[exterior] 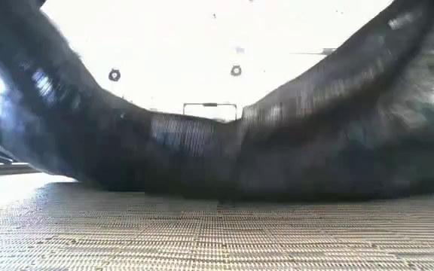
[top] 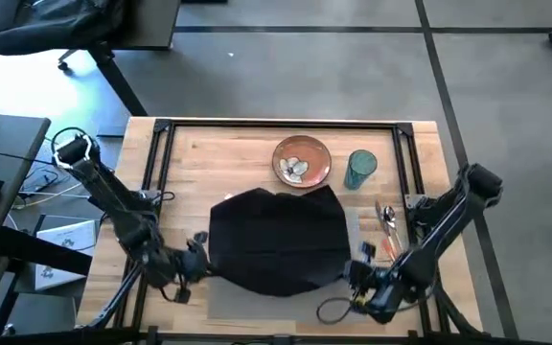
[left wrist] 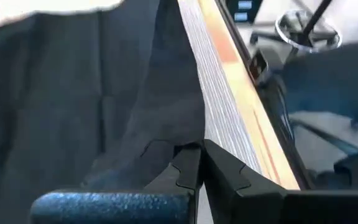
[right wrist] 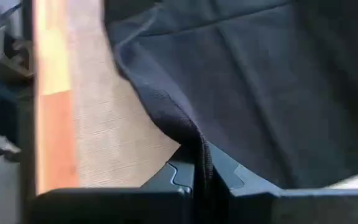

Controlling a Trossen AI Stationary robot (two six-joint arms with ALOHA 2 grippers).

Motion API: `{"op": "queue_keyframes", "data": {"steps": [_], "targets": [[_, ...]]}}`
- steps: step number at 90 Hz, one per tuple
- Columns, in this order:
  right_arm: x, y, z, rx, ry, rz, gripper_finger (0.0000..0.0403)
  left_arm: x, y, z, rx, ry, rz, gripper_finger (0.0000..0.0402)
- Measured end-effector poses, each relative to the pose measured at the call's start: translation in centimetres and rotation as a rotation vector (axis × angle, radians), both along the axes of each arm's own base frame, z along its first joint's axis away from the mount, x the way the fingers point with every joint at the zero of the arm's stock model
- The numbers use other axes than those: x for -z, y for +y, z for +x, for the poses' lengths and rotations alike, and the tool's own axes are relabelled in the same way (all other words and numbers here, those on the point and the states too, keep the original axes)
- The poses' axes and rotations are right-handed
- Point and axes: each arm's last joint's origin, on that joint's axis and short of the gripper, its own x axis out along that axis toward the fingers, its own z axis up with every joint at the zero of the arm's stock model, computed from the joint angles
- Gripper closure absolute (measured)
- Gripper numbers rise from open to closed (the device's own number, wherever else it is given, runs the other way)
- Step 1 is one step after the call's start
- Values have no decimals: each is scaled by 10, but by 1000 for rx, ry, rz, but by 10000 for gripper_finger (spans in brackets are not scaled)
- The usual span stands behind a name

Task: Set table place
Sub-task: Fold the black table napkin on the gray tablemat

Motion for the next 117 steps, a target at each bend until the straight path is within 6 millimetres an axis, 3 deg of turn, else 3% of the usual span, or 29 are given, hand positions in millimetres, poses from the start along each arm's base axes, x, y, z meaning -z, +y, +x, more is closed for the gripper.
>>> {"op": "queue_keyframes", "data": {"steps": [19,32,46,57,74,90,104,117], "targets": [[24,19,7,-40,46,86,403,25,-29,-3,41,89,-110,401],[28,26,8,-61,61,139,403,38,-41,-5,57,153,-168,401],[34,24,11,-50,99,147,400,53,-42,-4,37,237,-147,387],[33,21,14,-34,120,178,370,59,-37,-3,29,314,-129,355],[13,13,18,-41,179,249,290,31,-30,2,52,393,-150,299],[-22,-11,28,-46,152,295,240,-9,-20,1,24,343,-108,283],[-31,-27,29,-30,172,280,222,-18,-7,-2,-33,302,-61,283],[-27,-32,25,-16,233,244,214,-13,18,3,-268,286,86,275]]}}
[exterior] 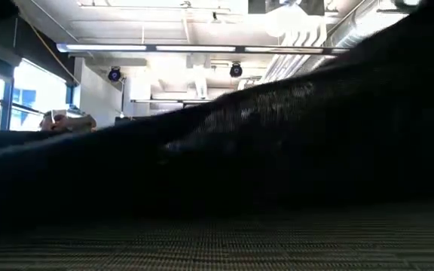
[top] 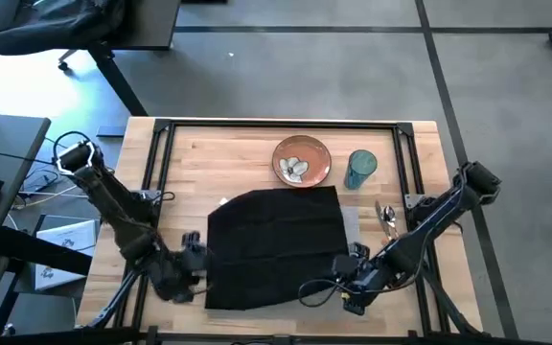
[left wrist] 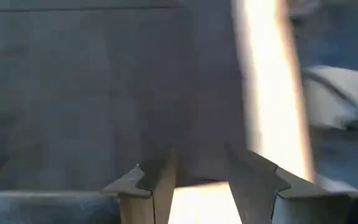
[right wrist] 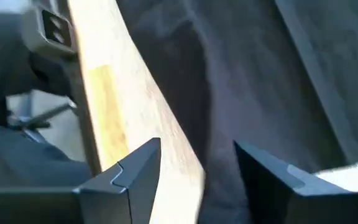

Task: Set table place
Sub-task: Fold the black table napkin on the gray tablemat

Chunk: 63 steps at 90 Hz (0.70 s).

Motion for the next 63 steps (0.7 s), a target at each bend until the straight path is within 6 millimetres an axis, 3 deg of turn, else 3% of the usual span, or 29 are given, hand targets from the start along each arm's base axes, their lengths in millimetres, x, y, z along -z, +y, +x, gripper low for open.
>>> {"op": "queue_keyframes", "data": {"steps": [22,33,47,63], "targets": [[2,-1,-1,65,14,-3,208,13,79,24,-452,120,189,249],[9,1,2,114,2,-41,208,34,121,36,-488,244,167,238],[23,6,5,124,13,-94,208,60,170,43,-549,230,137,234],[38,11,7,127,33,-137,208,84,198,36,-558,240,91,236]]}}
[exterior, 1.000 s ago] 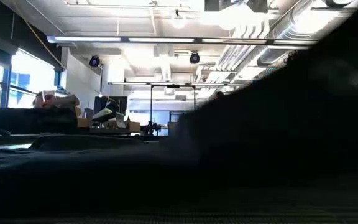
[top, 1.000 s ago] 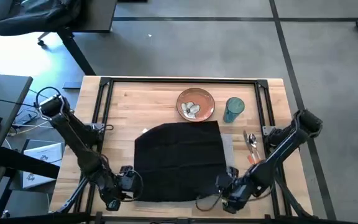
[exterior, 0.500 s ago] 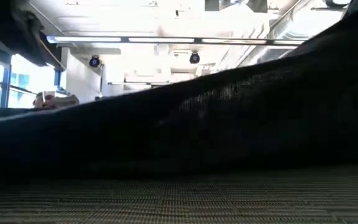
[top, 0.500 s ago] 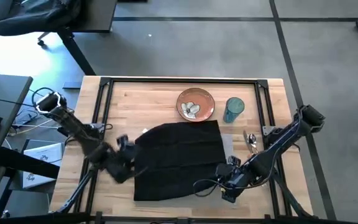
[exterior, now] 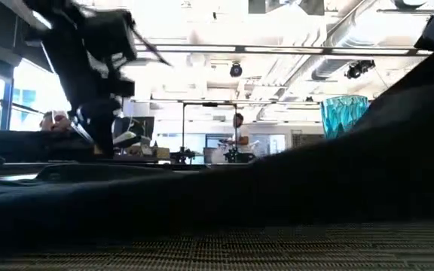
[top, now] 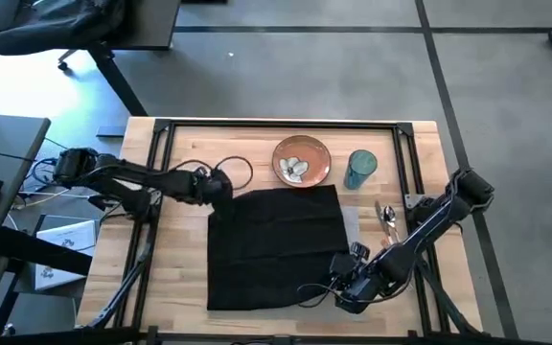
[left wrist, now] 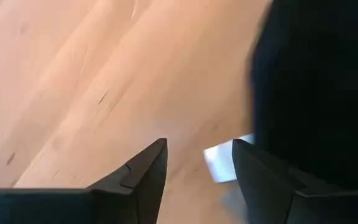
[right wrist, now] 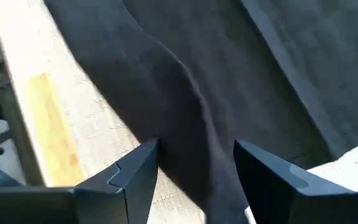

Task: Set table place
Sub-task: Fold the black table napkin on the gray tablemat

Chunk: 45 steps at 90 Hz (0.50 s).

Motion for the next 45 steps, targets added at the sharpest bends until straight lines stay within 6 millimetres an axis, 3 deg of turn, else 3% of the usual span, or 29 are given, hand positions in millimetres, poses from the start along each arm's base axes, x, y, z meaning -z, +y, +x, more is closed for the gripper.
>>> {"op": "queue_keyframes", "data": {"steps": [17,45], "targets": [[4,1,1,1,7,-7,208,14,1,-3,64,-58,-86,237],[4,3,0,12,7,4,208,6,-16,16,251,-266,-187,237]]}}
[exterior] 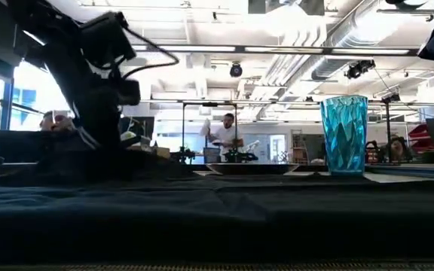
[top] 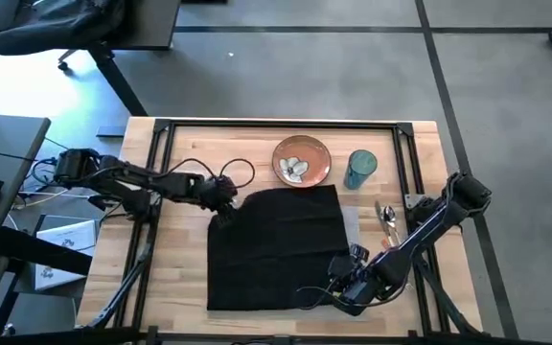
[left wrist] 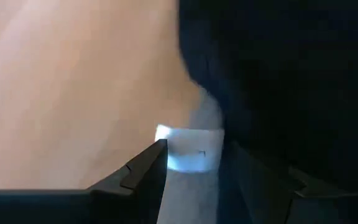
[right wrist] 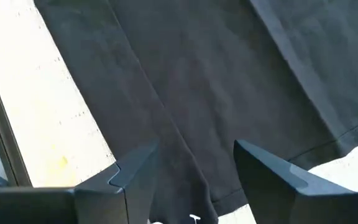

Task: Set table place
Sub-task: Fold the black table napkin on the gray tablemat

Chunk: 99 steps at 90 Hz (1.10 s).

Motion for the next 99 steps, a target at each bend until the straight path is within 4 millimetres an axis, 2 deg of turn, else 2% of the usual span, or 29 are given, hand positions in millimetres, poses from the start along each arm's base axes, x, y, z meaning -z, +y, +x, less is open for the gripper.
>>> {"op": "queue_keyframes", "data": {"steps": [34,66,83,91,99], "targets": [[0,0,0,16,-6,1,208,-4,-16,9,90,-101,-27,237],[0,0,0,16,-6,0,208,16,-36,18,104,-71,-43,237],[0,0,0,15,-6,0,208,8,-48,26,147,-199,-62,237],[0,0,0,16,-6,0,208,7,-49,24,159,-175,-52,237],[0,0,0,18,-5,2,208,-4,-46,22,130,-116,-25,237]]}}
